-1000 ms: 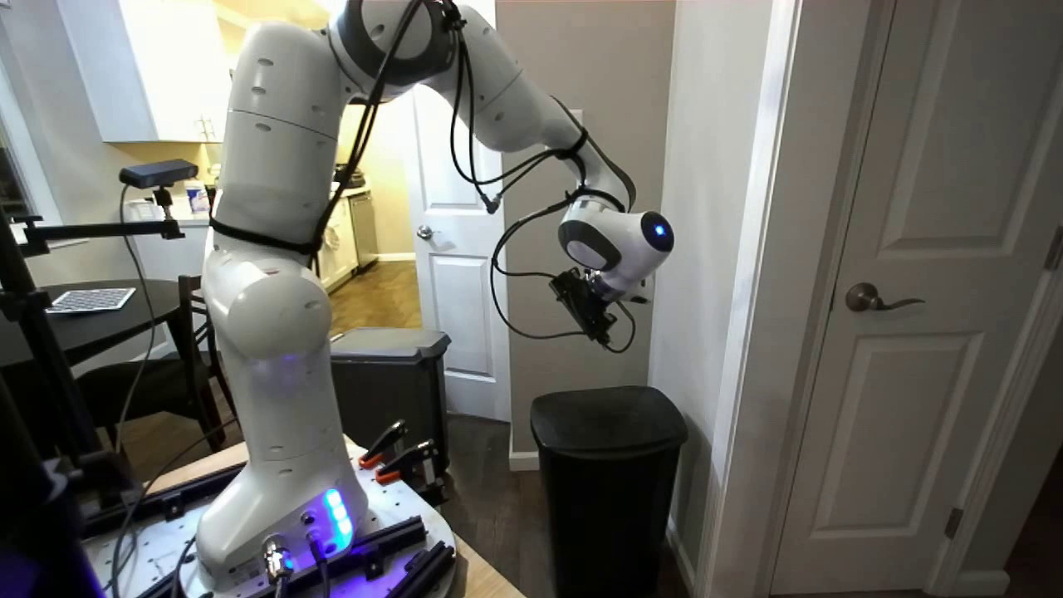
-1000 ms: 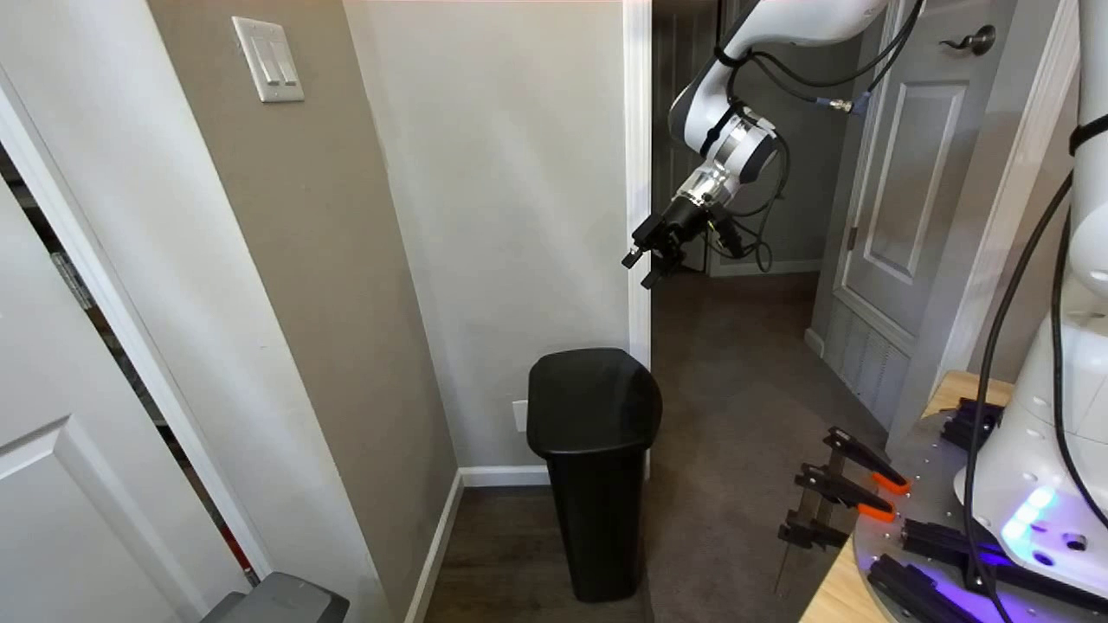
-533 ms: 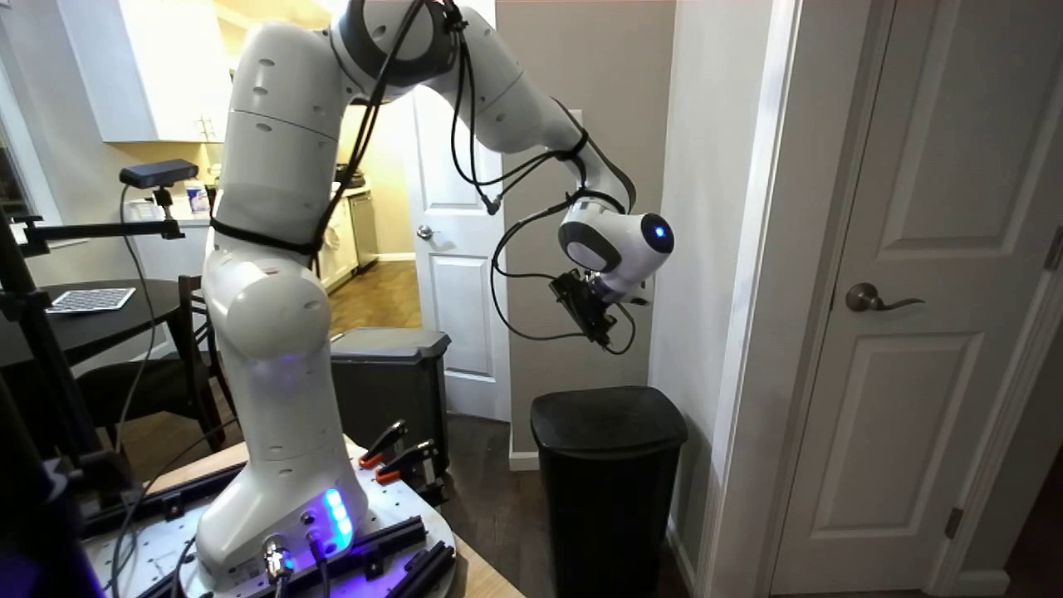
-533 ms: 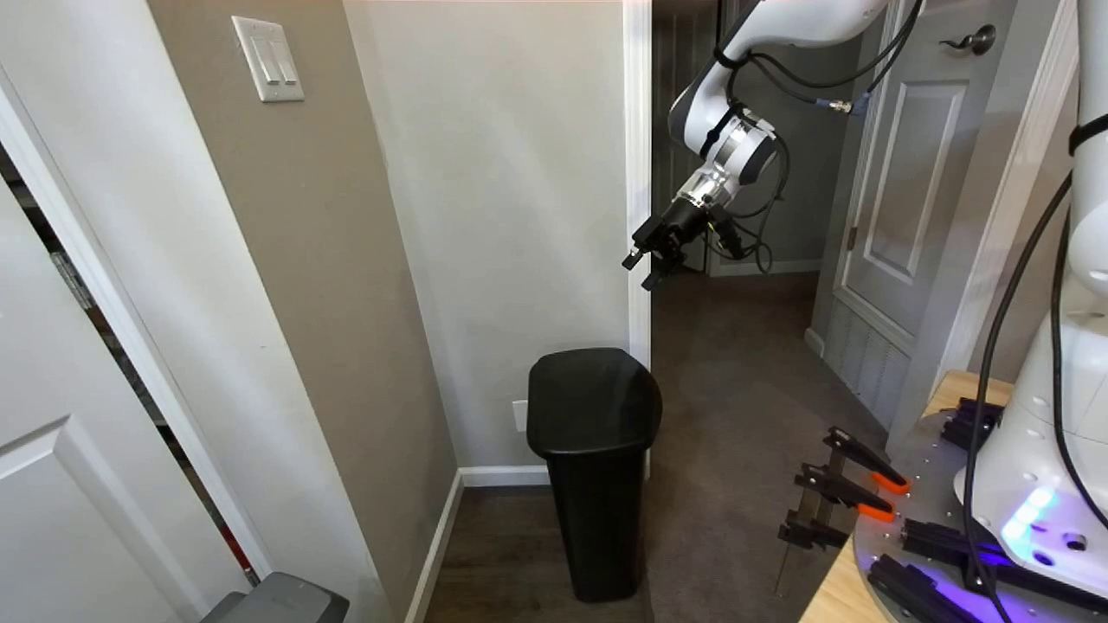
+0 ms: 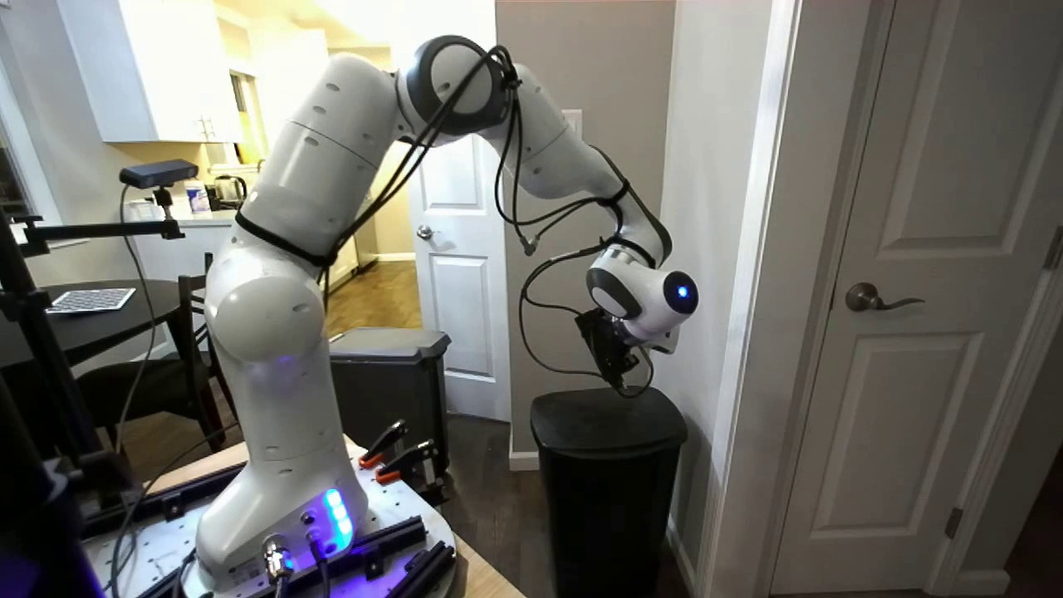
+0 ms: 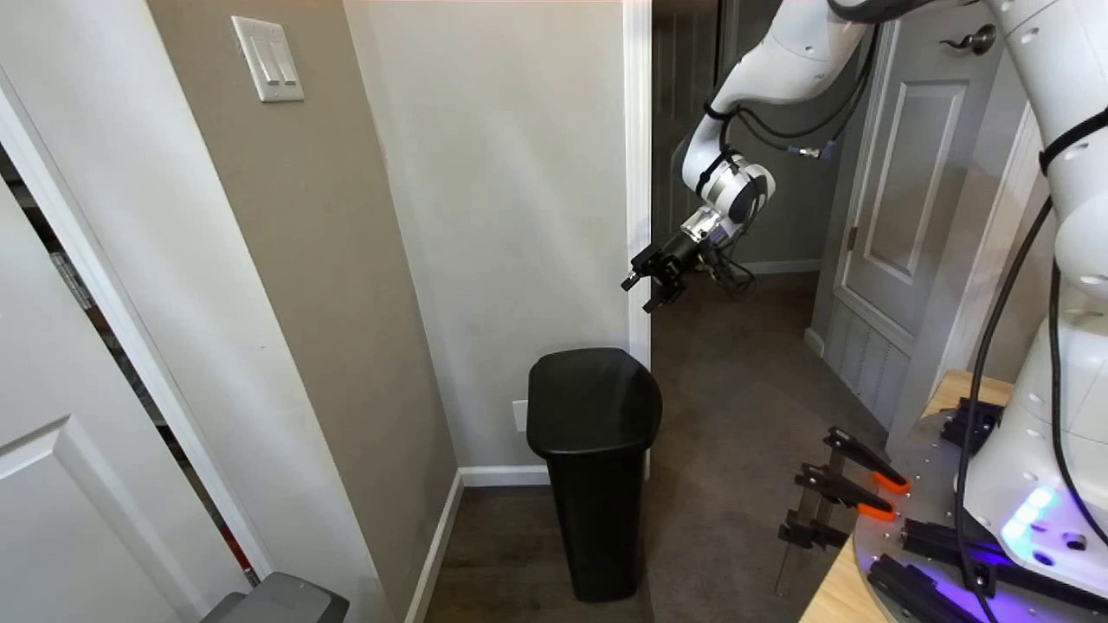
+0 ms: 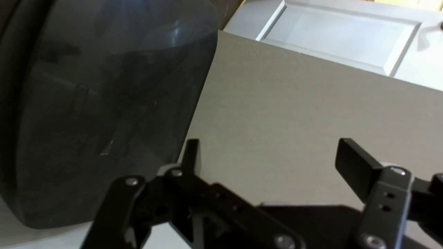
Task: Open the black bin.
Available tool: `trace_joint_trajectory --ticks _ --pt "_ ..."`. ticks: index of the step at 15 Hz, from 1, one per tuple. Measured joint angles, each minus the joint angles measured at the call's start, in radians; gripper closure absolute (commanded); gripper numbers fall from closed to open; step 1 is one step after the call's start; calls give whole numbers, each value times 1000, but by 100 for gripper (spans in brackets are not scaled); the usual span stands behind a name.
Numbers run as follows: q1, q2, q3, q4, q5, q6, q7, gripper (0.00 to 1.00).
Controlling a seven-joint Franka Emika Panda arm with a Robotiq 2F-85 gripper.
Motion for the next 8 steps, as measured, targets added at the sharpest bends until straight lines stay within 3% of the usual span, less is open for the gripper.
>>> trace_joint_trajectory --ticks 8 --pt "-28 279 18 216 184 0 55 0"
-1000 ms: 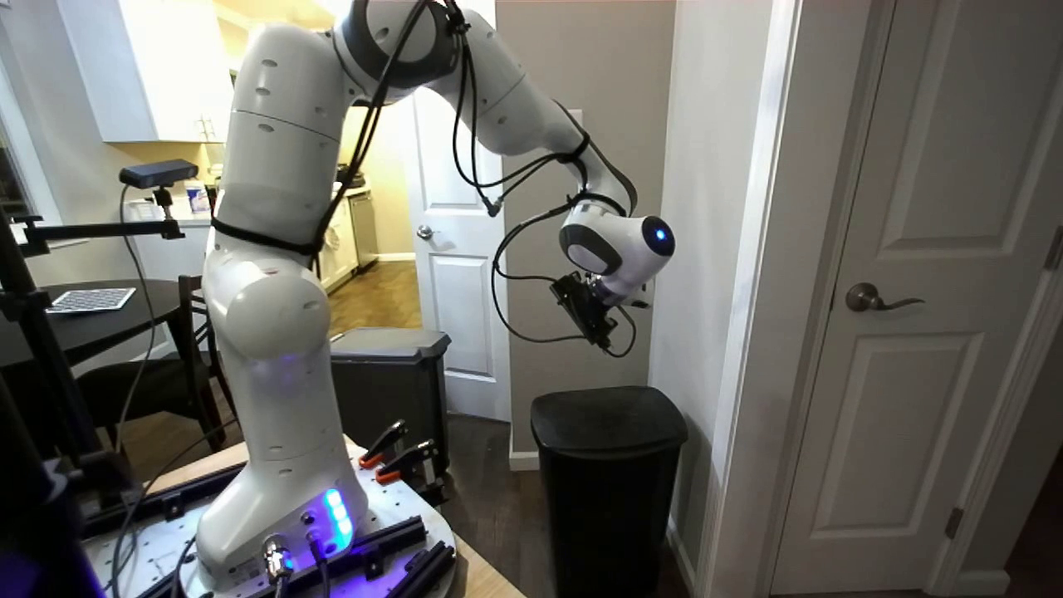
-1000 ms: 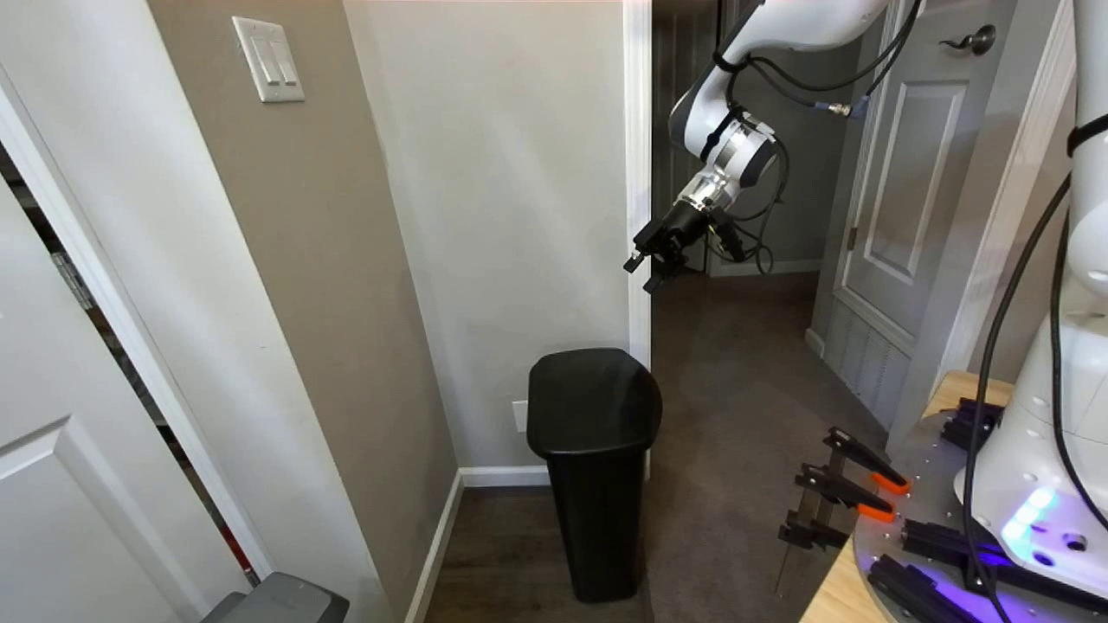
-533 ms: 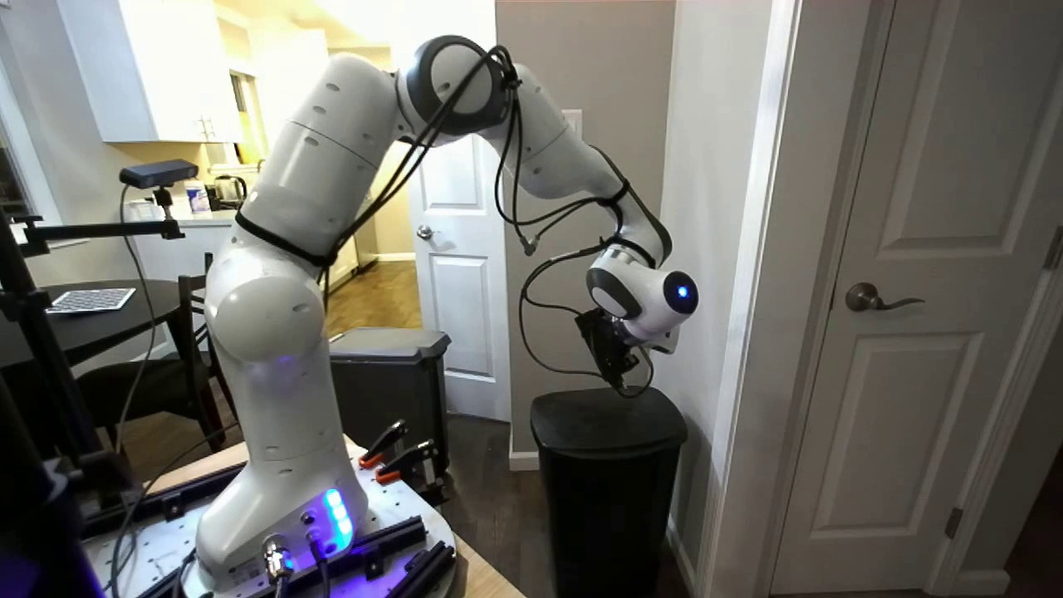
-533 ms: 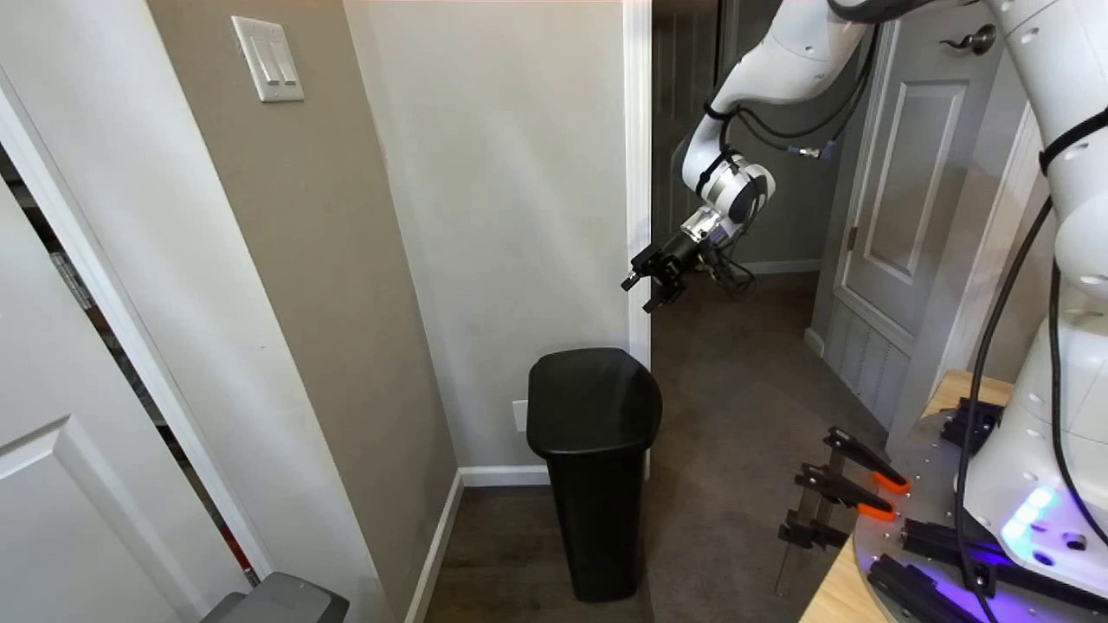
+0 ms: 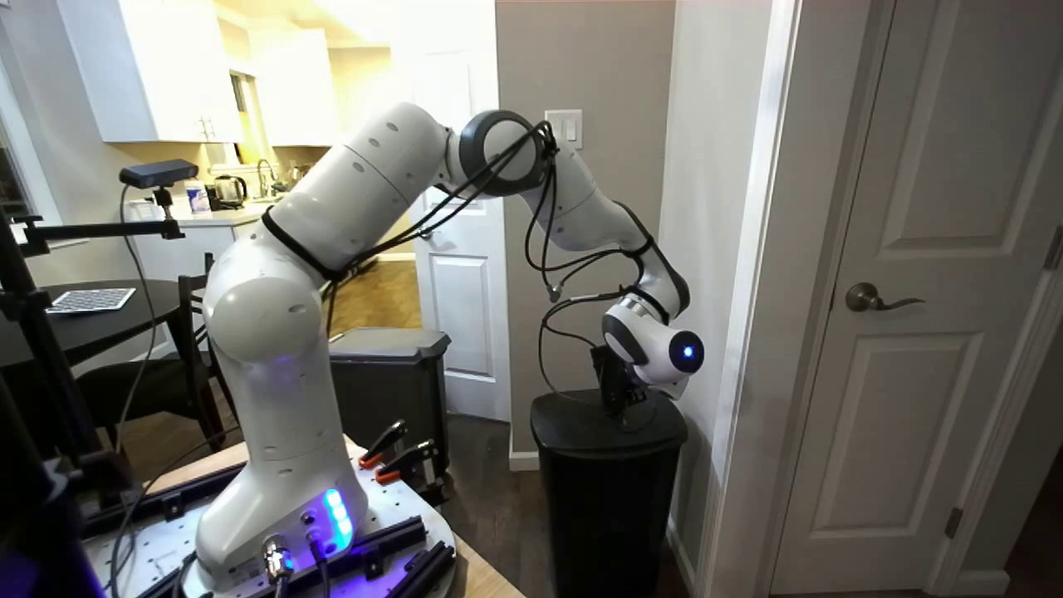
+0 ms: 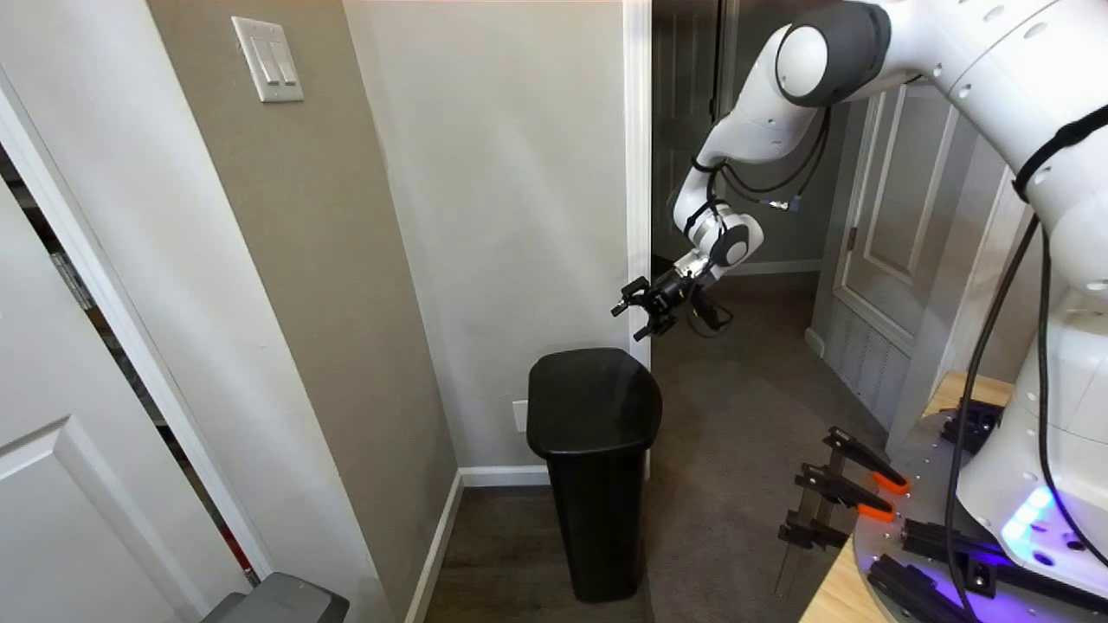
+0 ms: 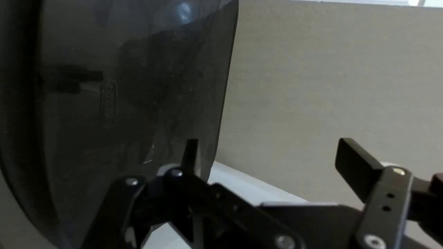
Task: Open the black bin.
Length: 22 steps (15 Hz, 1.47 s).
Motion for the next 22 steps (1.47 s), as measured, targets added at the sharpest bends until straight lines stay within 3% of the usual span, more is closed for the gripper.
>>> trace_joint_trajectory --ticks 8,22 --pt "-44 163 0 171 89 0 86 0" --pt "-47 199 -8 212 90 10 97 0"
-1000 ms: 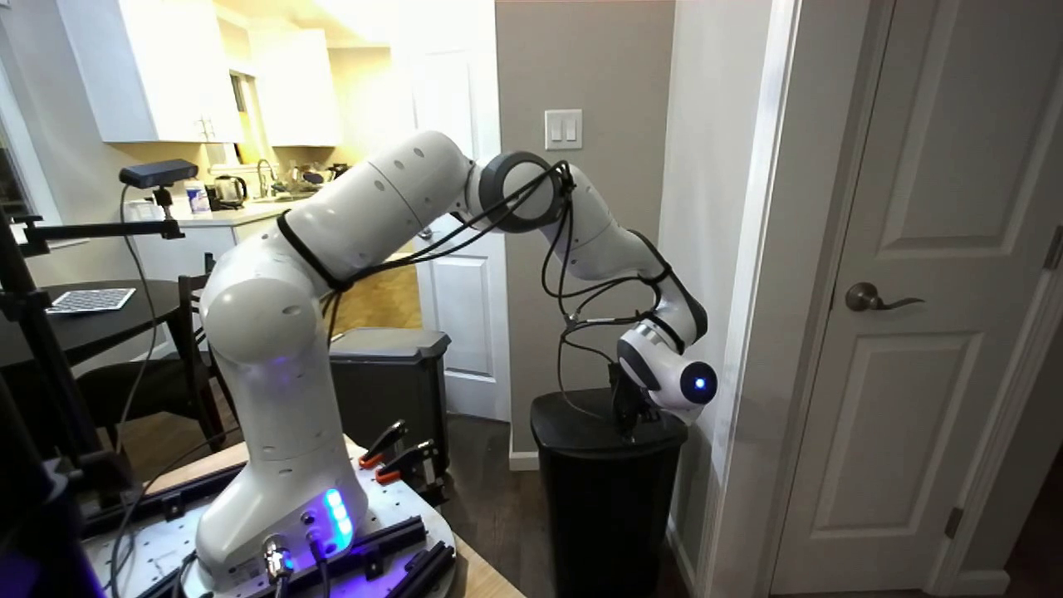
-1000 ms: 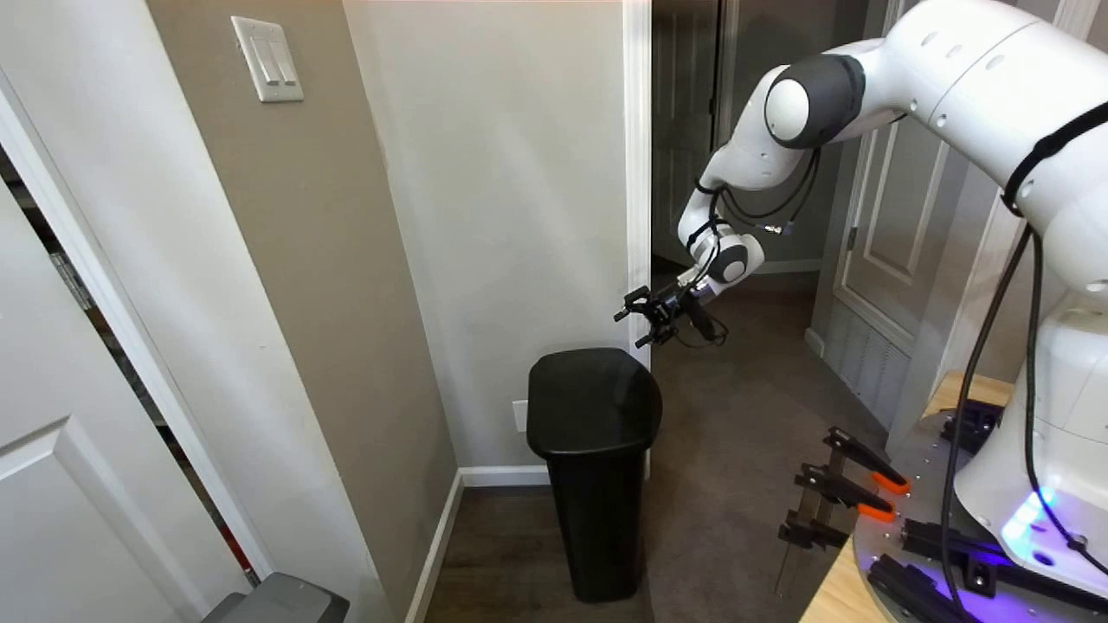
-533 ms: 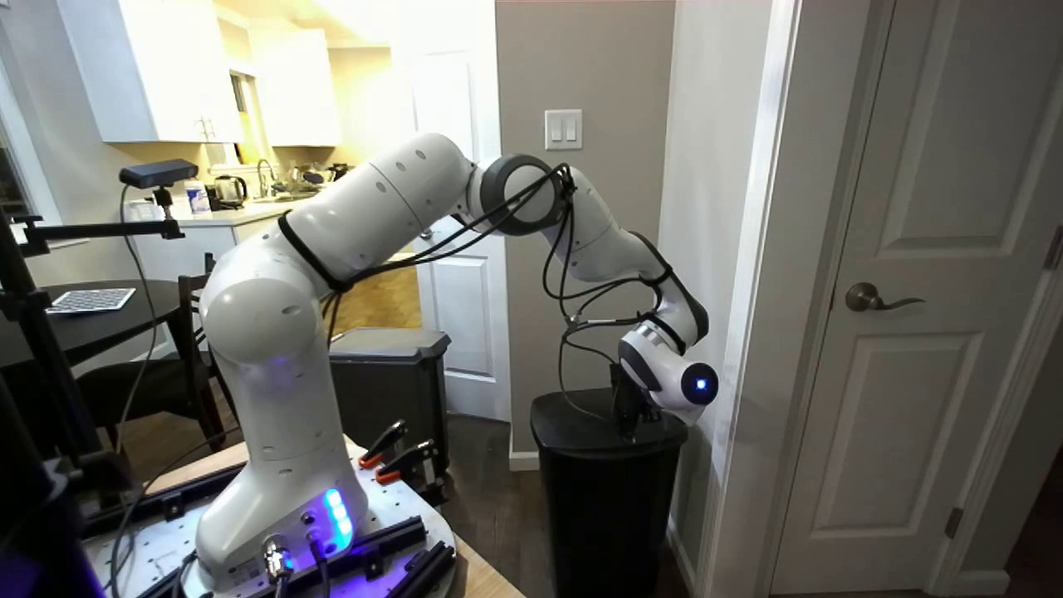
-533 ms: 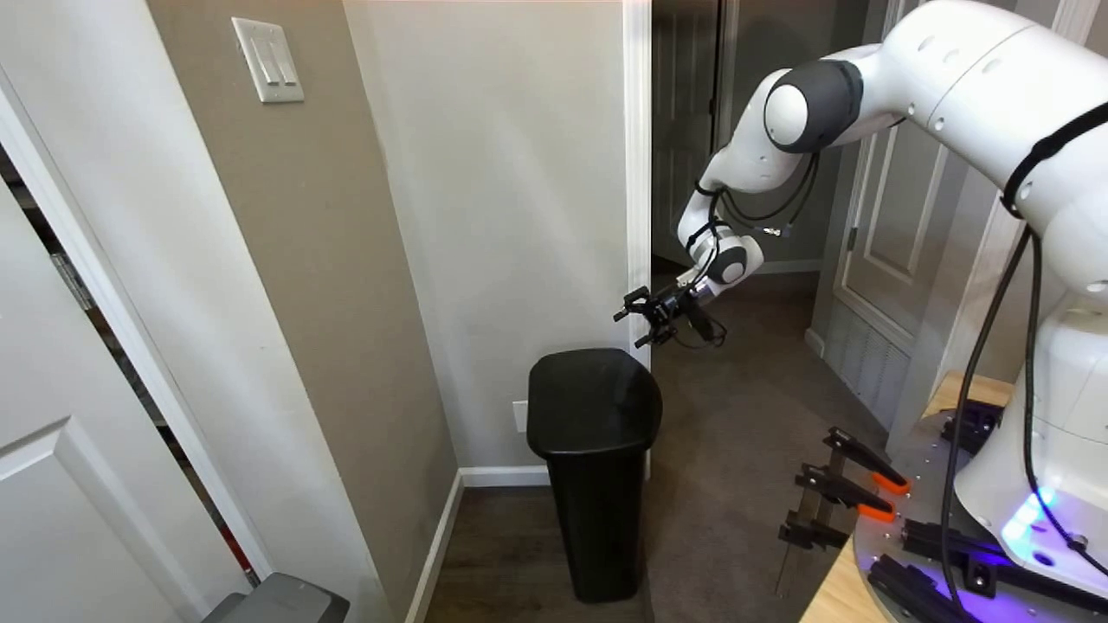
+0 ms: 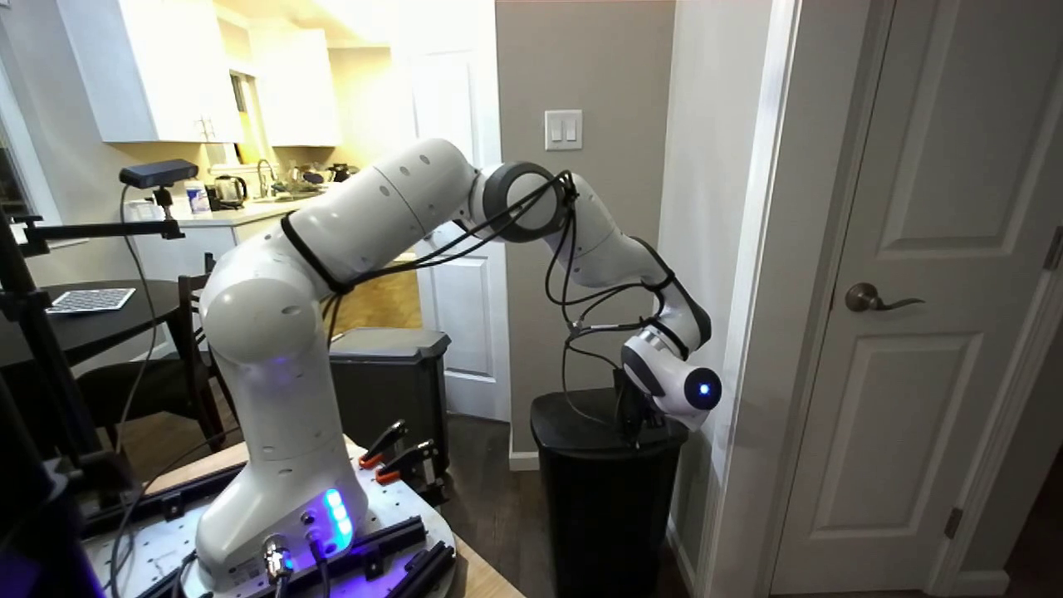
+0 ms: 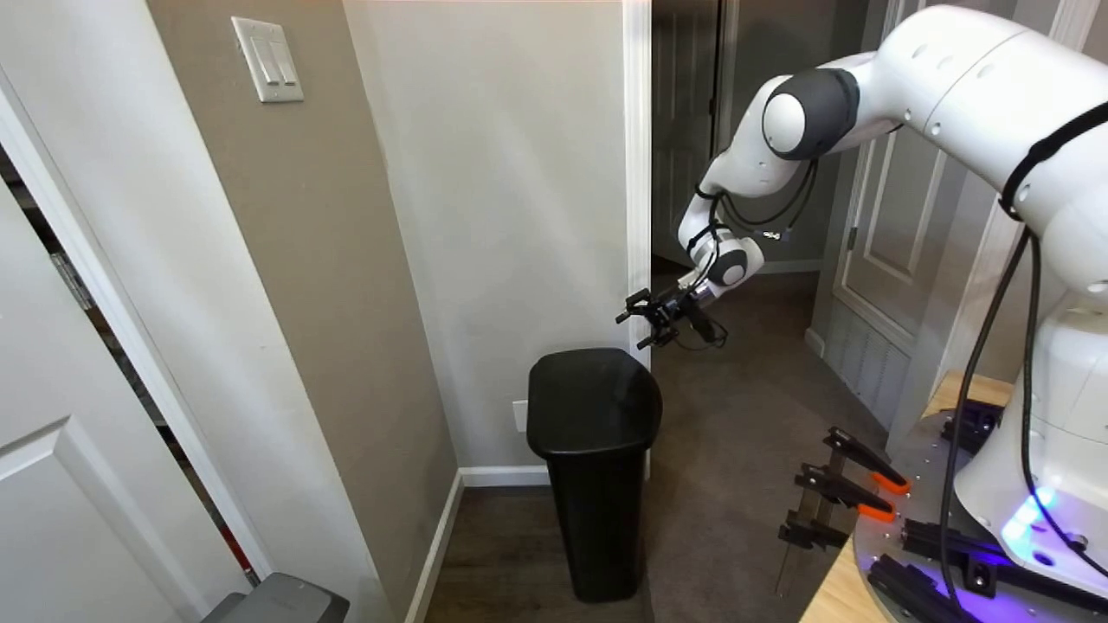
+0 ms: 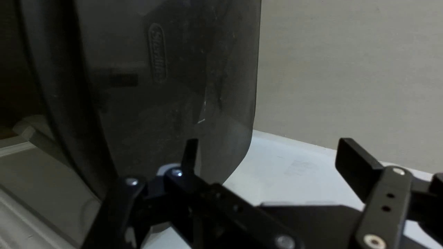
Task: Open the black bin.
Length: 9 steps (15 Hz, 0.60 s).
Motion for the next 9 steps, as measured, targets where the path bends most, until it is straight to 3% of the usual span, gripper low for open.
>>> trace_joint_trajectory --ticks 9 --pt "-40 171 -15 167 -2 50 119 0"
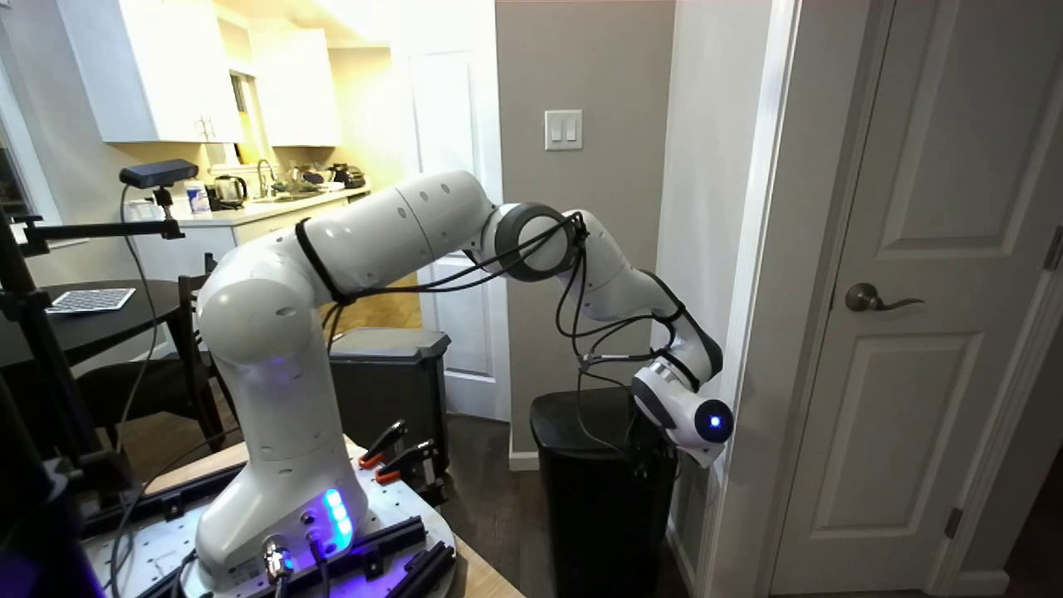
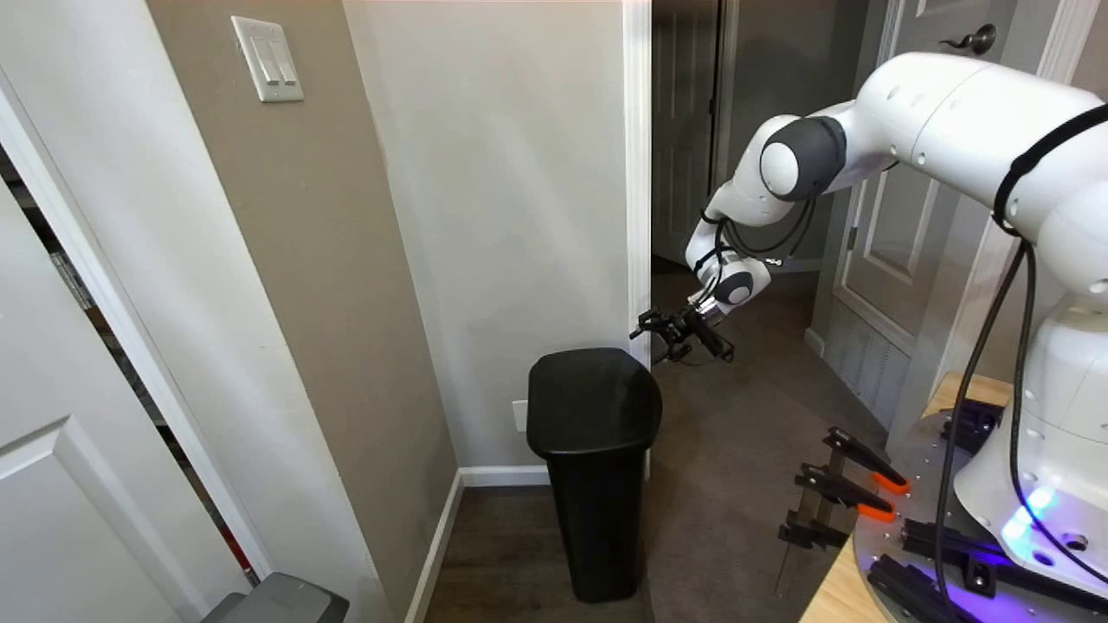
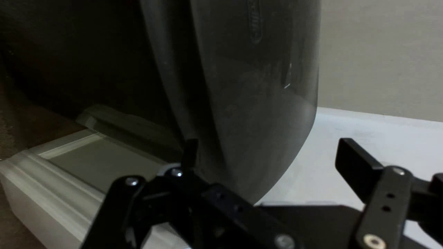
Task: Open the black bin.
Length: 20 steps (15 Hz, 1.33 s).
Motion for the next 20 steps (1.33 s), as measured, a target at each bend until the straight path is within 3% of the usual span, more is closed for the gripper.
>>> trace_joint_trajectory --ticks 10,20 --pt "4 149 14 144 -82 25 152 0" --pt "86 84 7 89 -82 142 148 0"
